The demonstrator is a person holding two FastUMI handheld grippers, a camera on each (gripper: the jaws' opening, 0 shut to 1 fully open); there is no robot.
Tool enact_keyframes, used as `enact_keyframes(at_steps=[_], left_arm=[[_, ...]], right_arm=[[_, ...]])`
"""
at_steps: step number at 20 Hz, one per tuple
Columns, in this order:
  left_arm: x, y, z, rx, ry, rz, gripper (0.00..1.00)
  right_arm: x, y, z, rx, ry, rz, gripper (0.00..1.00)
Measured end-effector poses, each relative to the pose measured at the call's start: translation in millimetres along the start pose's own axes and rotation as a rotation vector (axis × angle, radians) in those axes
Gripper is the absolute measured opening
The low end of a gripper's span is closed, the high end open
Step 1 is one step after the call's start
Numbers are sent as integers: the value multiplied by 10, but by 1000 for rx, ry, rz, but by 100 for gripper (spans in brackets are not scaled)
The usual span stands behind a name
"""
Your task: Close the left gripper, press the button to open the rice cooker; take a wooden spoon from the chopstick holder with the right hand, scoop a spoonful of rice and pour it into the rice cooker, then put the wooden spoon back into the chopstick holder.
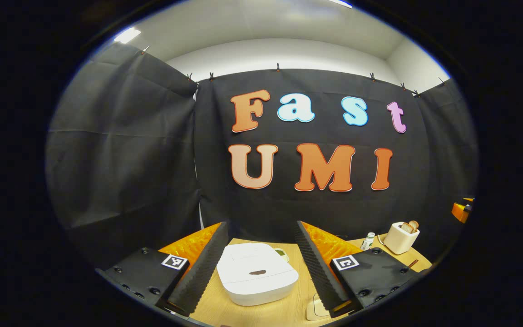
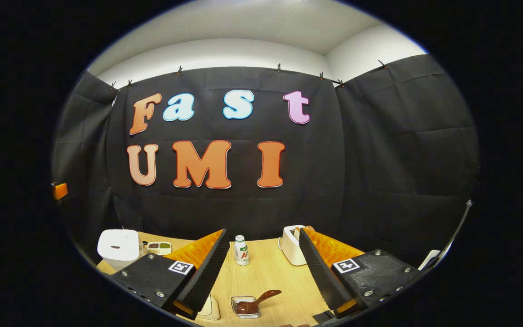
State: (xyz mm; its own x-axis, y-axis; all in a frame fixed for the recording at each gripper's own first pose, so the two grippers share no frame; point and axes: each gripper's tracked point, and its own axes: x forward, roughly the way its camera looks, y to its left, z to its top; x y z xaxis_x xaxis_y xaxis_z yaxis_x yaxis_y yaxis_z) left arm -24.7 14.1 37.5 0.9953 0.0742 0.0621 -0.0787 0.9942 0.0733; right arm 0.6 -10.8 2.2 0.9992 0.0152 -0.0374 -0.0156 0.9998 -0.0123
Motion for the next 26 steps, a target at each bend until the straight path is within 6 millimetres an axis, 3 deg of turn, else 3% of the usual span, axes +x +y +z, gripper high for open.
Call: enact_keyframes(at_steps=[5,8,11,13,14,15,16,17,19,22,26], left_arm=[[39,83,-50,-1,19,12,76],[43,124,-61,-4,19,24,73],[24,132,-75,-6,24,20,37],[34,96,-59,-11,21,-4,37],[38,95,-71,-6,22,-7,43],[14,120,-27,3,17,4,29],[45,243,15,3,4,45,29],[244,210,-75,3,2,39,12],[130,200,-80,-1,12,40,5],[44,243,-175,7,46,37,5],[231,258,-299,2,75,3,4]], right_arm=[[-26,19,-30,-10,3,3,96],[-41,2,-12,-18,2,-2,99],[-53,11,-20,-16,2,-2,96],[-59,-6,-35,-17,7,-7,96],[-51,-7,-49,-16,10,-9,96],[-60,-12,-56,-13,11,-10,96],[-55,-9,-48,-12,12,-10,96],[-51,-5,-60,-12,12,-10,96],[-34,-2,-66,-17,12,-11,96],[-17,34,-91,-21,19,-7,96],[22,91,-105,-30,24,4,96]])
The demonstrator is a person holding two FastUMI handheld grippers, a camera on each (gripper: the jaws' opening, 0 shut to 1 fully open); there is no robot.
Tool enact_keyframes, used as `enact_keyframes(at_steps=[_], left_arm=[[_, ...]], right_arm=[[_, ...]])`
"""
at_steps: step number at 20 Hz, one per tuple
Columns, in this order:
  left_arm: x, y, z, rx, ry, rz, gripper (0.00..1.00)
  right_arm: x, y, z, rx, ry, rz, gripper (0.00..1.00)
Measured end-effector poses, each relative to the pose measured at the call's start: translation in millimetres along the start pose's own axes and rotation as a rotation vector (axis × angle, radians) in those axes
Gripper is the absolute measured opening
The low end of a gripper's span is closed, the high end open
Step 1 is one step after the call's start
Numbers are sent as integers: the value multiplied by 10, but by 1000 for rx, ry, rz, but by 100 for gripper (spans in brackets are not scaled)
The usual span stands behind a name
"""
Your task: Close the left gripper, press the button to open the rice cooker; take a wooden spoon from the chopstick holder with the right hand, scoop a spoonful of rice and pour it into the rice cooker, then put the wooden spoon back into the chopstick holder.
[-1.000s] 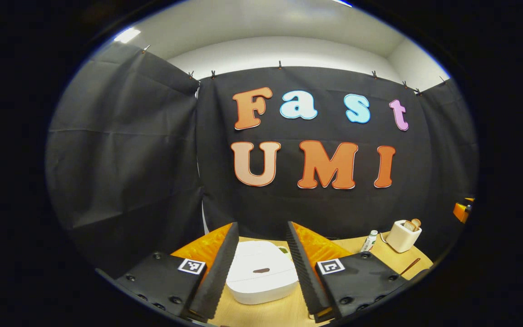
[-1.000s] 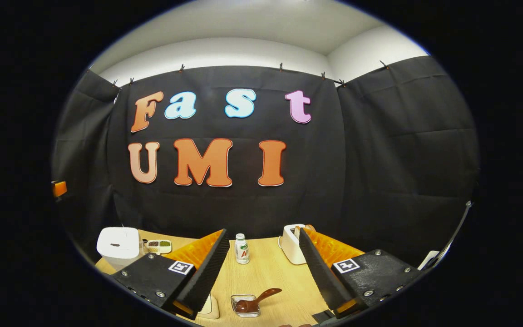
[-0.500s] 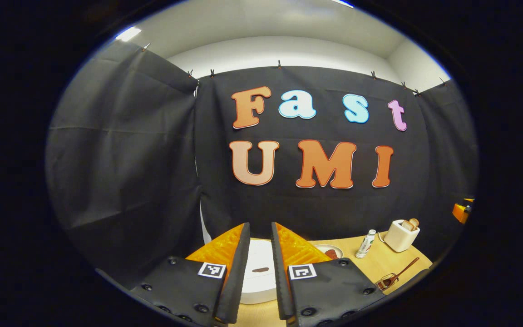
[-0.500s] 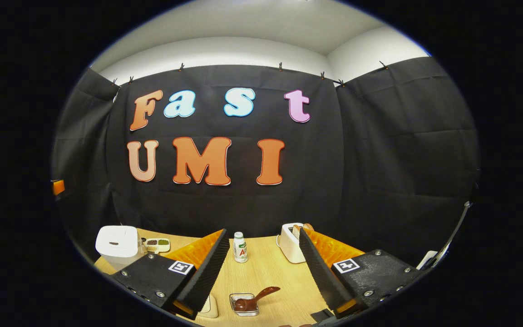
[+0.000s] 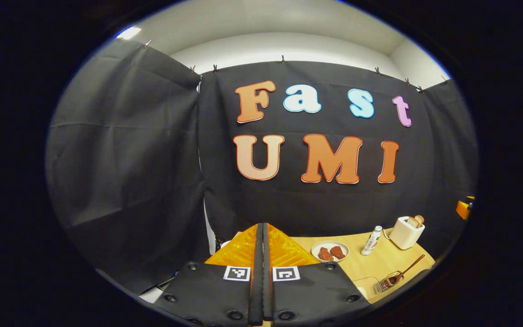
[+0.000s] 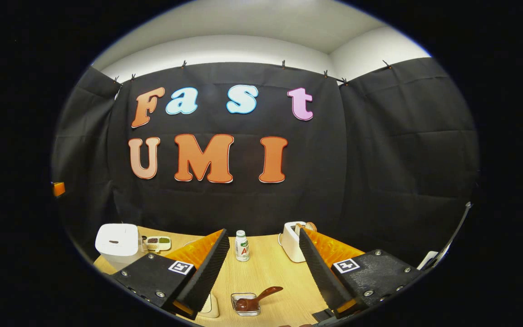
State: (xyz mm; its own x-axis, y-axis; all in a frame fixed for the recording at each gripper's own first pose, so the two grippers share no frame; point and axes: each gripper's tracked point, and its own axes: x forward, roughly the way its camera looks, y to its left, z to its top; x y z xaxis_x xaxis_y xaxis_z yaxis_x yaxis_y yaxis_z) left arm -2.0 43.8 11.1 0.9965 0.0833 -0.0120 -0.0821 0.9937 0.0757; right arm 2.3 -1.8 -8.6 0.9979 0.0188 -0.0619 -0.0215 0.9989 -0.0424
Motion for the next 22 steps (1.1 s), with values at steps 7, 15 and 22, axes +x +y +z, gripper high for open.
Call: enact_keyframes(at_steps=[7,15,22], left_arm=[[519,-61,-291,-40,127,-82,4],[1141,-171,-1054,-33,339,-126,4],[1476,-357,-1789,-2,490,-179,5]], right_arm=[[46,9,-56,-16,13,1,96],[108,-58,-214,-20,53,-14,96],[195,-62,-327,-24,87,-19,96]])
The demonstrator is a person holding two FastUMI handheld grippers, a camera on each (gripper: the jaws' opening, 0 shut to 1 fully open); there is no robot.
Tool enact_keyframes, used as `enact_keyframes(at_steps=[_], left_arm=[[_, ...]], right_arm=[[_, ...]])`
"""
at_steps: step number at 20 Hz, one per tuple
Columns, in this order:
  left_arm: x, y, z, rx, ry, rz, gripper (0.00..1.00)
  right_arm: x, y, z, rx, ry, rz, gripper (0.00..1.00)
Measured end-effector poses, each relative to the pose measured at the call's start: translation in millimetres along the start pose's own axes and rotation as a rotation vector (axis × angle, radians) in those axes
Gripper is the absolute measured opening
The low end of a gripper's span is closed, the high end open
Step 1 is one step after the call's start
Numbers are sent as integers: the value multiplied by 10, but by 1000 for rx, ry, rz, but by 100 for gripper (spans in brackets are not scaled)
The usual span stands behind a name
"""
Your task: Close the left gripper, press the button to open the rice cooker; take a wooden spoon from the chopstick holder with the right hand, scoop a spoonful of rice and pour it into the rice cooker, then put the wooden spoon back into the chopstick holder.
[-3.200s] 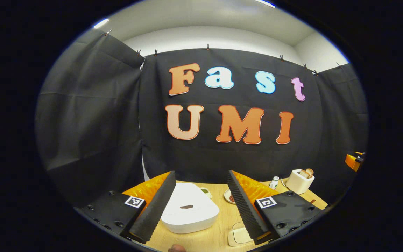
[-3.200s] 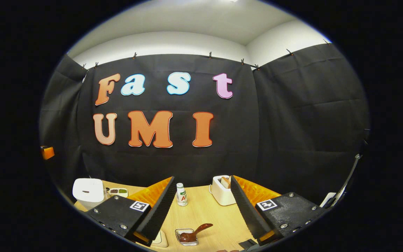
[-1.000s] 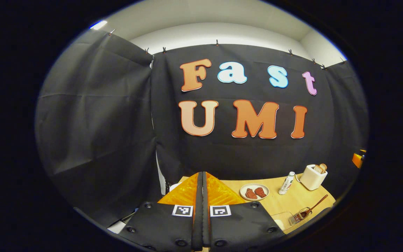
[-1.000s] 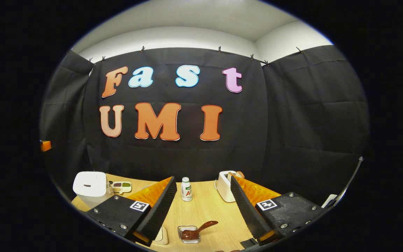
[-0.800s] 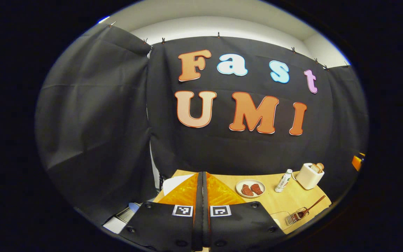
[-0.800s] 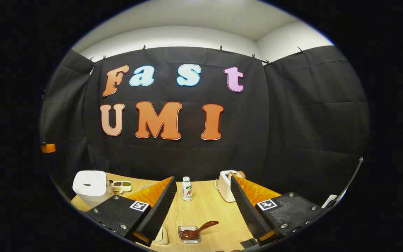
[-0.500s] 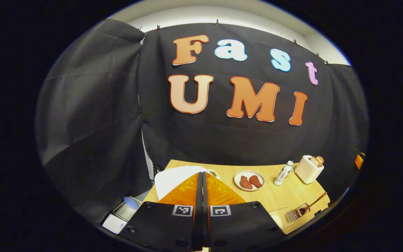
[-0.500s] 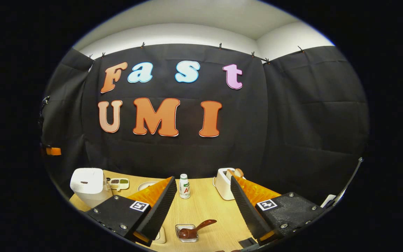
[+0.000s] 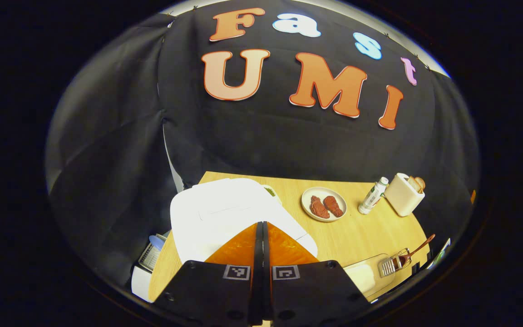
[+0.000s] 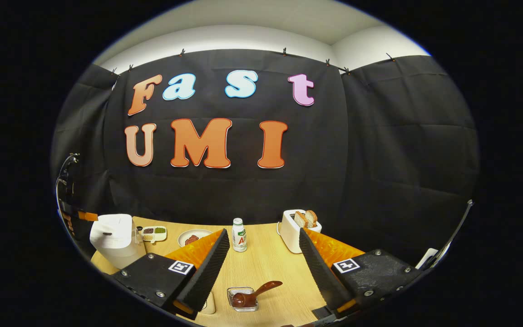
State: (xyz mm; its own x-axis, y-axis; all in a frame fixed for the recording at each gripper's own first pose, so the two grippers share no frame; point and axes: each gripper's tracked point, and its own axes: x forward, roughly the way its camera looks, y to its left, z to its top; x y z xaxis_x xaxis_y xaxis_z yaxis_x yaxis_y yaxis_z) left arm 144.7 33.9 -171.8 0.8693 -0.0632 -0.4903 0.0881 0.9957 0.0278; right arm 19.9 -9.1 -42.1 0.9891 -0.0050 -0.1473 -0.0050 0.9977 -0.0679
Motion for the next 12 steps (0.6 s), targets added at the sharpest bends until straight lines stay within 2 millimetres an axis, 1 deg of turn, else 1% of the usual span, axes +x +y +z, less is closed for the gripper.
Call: enact_keyframes(at_steps=[2,3,4,8,10,11,12], left_arm=[[149,5,-137,-8,41,-7,4],[207,53,-181,-10,51,7,4],[255,99,-226,-10,59,18,4],[441,182,-413,-22,110,32,5],[465,173,-338,-19,95,30,4],[457,194,-388,-21,120,34,4],[466,190,-367,-23,109,35,5]], right_arm=[[19,-26,-13,-16,3,-10,96],[29,-27,-28,-17,7,-11,96],[34,-23,-42,-17,13,-11,96],[57,-82,-87,-30,27,-29,96],[60,-90,-87,-29,31,-32,96],[66,-78,-84,-26,30,-30,96],[73,-63,-86,-23,30,-30,96]])
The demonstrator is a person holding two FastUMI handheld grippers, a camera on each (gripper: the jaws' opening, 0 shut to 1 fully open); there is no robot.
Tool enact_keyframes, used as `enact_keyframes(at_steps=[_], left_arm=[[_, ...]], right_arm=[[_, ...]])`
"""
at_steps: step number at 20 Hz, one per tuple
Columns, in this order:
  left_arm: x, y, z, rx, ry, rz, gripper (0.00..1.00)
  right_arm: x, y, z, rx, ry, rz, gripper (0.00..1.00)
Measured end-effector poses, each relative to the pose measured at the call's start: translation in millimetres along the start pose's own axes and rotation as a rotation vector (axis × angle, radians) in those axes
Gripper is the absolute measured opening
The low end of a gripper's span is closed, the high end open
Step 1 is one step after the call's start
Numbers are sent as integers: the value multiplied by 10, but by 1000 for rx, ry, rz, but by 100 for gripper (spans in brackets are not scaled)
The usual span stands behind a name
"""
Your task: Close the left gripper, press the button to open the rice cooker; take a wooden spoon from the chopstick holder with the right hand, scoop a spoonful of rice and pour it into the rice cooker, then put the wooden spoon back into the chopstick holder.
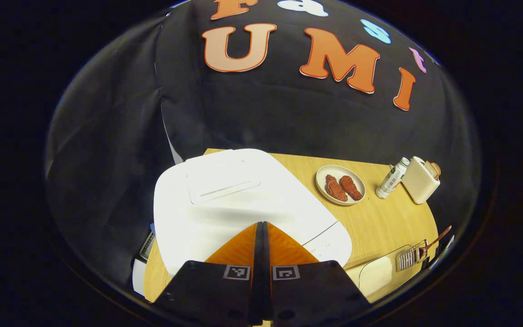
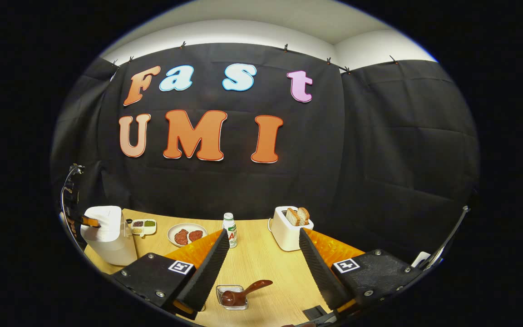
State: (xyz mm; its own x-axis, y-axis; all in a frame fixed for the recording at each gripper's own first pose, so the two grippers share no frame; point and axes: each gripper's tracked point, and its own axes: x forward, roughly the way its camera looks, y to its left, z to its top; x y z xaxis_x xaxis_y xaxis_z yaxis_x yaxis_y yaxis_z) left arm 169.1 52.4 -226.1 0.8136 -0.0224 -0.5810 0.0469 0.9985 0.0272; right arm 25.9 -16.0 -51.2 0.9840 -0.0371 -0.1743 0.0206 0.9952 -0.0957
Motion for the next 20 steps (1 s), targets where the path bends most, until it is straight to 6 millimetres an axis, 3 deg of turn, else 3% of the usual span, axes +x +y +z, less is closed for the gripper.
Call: enact_keyframes(at_steps=[4,10,12,16,20], left_arm=[[19,2,-115,-11,31,3,5],[-88,-7,-25,-15,-14,9,5],[-275,7,144,5,-72,26,5],[-794,63,691,32,-233,76,5],[-1313,-40,1004,17,-353,61,4]], right_arm=[[0,45,-41,5,9,10,96],[-56,-10,-84,17,13,4,96],[-93,-69,-38,20,0,-10,96],[-164,-131,-56,32,-6,-19,96],[-235,-142,-46,37,-20,-15,96]])
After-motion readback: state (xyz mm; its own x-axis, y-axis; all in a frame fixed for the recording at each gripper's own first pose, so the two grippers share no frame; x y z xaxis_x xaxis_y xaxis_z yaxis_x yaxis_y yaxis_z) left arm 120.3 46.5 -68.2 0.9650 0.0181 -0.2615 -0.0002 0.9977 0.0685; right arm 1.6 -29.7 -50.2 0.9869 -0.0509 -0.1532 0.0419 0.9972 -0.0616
